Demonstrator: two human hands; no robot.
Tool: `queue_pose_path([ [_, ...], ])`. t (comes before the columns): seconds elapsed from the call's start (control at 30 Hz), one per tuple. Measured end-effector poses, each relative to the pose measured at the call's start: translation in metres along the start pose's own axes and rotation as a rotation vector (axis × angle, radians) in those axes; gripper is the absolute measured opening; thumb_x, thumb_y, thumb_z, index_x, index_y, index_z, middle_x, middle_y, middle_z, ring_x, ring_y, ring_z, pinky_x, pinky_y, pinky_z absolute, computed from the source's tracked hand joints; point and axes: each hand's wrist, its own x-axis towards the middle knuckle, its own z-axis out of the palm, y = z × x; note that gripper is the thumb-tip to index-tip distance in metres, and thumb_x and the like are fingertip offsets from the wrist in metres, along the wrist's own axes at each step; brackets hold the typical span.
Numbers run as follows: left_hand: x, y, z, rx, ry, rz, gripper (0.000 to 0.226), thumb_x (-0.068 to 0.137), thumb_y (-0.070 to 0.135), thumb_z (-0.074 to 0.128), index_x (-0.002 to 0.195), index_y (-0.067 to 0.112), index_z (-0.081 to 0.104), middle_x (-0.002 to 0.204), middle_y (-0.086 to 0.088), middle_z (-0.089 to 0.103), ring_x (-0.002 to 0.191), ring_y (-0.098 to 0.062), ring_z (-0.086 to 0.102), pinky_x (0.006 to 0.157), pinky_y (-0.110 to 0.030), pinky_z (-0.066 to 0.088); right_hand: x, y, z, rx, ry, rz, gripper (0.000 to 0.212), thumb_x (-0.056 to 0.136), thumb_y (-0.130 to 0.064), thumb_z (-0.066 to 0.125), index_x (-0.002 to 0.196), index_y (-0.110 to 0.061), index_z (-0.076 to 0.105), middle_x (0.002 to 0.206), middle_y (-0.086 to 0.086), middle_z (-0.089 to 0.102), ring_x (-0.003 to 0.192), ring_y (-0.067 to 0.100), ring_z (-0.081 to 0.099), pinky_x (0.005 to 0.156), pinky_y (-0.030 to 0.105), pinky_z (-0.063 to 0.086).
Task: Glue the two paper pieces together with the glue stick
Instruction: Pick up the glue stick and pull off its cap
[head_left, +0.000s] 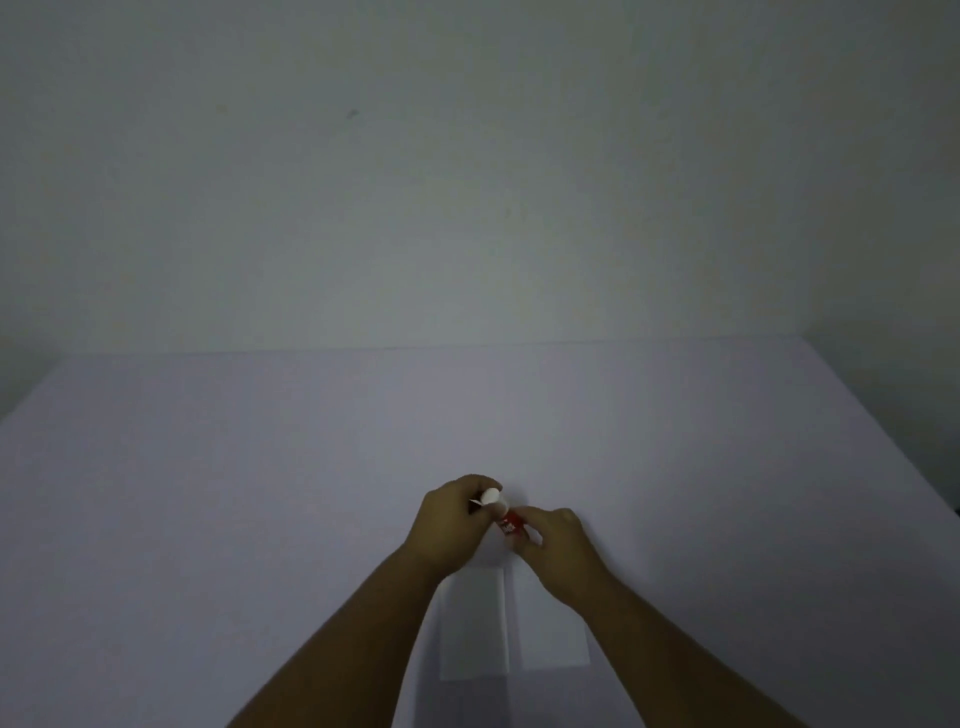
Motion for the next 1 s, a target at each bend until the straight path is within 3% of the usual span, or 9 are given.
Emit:
queue_pose_path([
  [0.13,0.000,0.000,-0.007,-0.128,0.013,-0.046,0.019,0.088,0.024,0.063,0.106,0.017,0.066,0.095,0.005,0.065,0.088,-0.009,0.059,0.069,-0.009,0.041,-0.002,-0.005,-0.004,-0.029,0.034,-0.058,0.024,0.088,-0.027,0.057,0.109,-0.019,0.064,0.092,0.003,0.069,0.079,0.015,0.061,0.075,0.032,0.052],
  [0.3,0.005,-0.005,-0.016,-0.312,0.211,-0.174,0.022,0.088,0.025,0.063,0.108,0.016,0.065,0.096,-0.001,0.068,0.087,-0.017,0.062,0.069,-0.022,0.045,-0.005,-0.006,-0.010,-0.103,0.208,0.003,0.020,0.087,-0.029,0.059,0.104,-0.018,0.063,0.093,0.002,0.065,0.086,0.019,0.058,0.080,0.036,0.052],
  [0.5,0.009,-0.040,0.000,0.187,0.076,-0.105,0.023,0.081,0.013,0.065,0.104,0.011,0.068,0.106,-0.010,0.065,0.090,-0.021,0.062,0.075,-0.020,0.041,-0.011,0.003,-0.016,0.031,0.262,0.009,0.019,0.087,-0.024,0.060,0.104,-0.017,0.064,0.090,0.000,0.067,0.082,0.014,0.061,0.075,0.029,0.050],
  [0.7,0.016,-0.061,0.012,0.309,0.001,-0.098,0.027,0.080,0.011,0.060,0.107,0.011,0.062,0.109,-0.010,0.062,0.097,-0.026,0.058,0.082,-0.031,0.046,-0.016,0.010,-0.012,0.138,0.262,0.042,0.026,0.088,-0.028,0.059,0.112,-0.020,0.061,0.096,-0.004,0.064,0.089,0.011,0.059,0.078,0.022,0.043],
  [0.87,0.015,-0.071,0.018,0.377,-0.018,-0.089,0.028,0.081,0.014,0.056,0.109,0.014,0.061,0.108,-0.008,0.062,0.098,-0.023,0.056,0.081,-0.030,0.044,-0.018,0.011,-0.011,0.183,0.266,0.052,0.026,0.086,-0.027,0.061,0.112,-0.021,0.062,0.095,-0.006,0.063,0.090,0.011,0.059,0.079,0.023,0.043],
  [1.0,0.014,-0.076,0.020,0.438,-0.049,-0.081,0.040,0.082,0.016,0.055,0.121,0.018,0.056,0.117,-0.005,0.060,0.107,-0.022,0.054,0.084,-0.029,0.045,-0.018,0.008,-0.010,0.199,0.264,0.045,0.026,0.086,-0.030,0.061,0.112,-0.024,0.062,0.092,-0.013,0.062,0.088,0.005,0.058,0.078,0.021,0.043],
])
